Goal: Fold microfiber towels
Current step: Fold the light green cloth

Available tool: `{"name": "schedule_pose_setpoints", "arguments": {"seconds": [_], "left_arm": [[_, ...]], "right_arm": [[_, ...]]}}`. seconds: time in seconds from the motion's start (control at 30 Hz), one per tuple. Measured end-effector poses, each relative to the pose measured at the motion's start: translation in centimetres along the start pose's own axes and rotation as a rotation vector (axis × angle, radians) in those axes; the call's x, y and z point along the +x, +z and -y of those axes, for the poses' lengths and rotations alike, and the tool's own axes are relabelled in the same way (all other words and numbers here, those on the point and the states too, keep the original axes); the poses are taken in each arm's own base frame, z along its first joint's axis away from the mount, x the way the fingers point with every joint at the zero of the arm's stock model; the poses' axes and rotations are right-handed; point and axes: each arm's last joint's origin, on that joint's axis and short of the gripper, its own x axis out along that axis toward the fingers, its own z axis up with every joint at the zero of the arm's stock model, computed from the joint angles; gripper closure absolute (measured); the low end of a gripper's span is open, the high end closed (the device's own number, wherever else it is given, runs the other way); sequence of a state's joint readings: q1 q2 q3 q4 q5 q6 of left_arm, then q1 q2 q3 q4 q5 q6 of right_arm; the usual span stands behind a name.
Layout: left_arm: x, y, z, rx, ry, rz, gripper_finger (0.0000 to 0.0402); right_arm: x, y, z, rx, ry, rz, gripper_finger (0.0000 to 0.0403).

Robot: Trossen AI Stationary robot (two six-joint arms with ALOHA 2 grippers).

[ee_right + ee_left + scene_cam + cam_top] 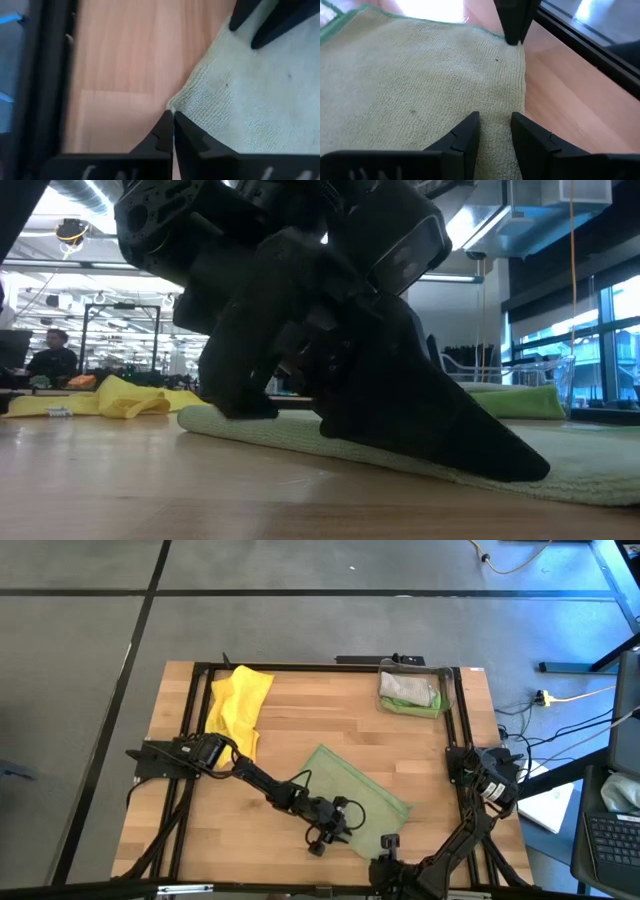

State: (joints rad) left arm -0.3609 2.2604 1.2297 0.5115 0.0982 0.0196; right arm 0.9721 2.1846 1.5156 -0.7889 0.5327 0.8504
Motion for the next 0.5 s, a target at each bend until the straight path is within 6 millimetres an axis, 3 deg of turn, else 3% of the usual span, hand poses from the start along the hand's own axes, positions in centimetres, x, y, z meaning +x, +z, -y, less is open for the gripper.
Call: {"name": "schedule_pose_setpoints", "arguments": {"seconds": [0.2,0.5], "left_arm": [[-0.6,0.8,1.1,0.118,-0.054,-0.011,0.0294],[-4.5,4.8,2.3,0.195,0.019,-0.081,0.0294]], "right_arm": [[-1.9,1.5,0.0,-0.014,-0.011,-0.002,0.0396],[-2.5,2.2,-0.1,-0.015,-0.007,0.022,0.0396]]}}
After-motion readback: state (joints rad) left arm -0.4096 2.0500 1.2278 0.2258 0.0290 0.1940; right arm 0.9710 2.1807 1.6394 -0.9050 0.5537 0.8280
